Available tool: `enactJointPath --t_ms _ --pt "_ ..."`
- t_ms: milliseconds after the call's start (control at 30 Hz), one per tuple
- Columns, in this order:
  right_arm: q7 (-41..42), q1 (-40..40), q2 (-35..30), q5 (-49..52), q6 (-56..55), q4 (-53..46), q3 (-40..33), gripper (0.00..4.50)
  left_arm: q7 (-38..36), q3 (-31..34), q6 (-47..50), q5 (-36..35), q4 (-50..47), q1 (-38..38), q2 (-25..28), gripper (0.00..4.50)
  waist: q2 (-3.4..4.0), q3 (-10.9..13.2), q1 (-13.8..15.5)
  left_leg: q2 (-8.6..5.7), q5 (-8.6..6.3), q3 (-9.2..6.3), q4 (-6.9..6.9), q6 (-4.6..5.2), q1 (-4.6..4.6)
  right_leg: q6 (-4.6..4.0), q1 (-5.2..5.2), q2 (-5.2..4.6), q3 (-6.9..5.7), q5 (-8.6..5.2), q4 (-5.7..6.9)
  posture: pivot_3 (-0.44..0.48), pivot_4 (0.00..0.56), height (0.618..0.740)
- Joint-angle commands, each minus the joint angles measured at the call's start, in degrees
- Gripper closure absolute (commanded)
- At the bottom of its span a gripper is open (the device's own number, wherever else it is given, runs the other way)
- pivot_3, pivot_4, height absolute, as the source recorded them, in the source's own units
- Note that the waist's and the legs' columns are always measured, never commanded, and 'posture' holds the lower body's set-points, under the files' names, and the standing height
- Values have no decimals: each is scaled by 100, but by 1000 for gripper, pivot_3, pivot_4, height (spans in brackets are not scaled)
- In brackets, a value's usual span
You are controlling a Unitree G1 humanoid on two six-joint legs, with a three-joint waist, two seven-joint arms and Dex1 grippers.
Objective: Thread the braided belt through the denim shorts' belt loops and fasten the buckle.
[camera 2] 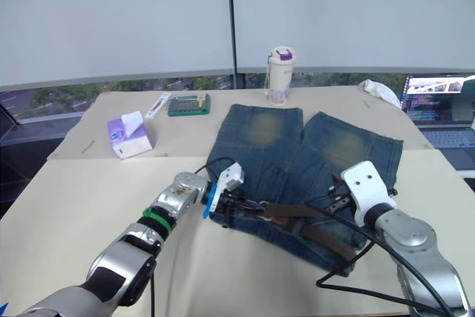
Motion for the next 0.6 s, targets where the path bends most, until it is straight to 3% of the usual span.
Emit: enactJointPath --t_ms 33,233,600 --pt "-62 7 15 -55 22 -233 -126 4500 -130 521 100 -600 -382 116 30 4497 -1 4 0 0 1 0 0 -2 -11 -1 -14 0 2 1 0 0 150 740" --pt "-55 -10 13 -58 3 -188 -94 4500 231 1095 765 -1208 -947 13 26 4497 -2 11 2 0 3 0 1 -4 -14 -2 -22 1 3 1 7 0 150 740" --pt "-31 -72 -11 -62 1 -150 -39 4500 809 198 -457 9 -241 265 9 4497 -2 11 5 -2 3 0 0 -6 -12 -4 -21 1 6 3 5 0 150 740"
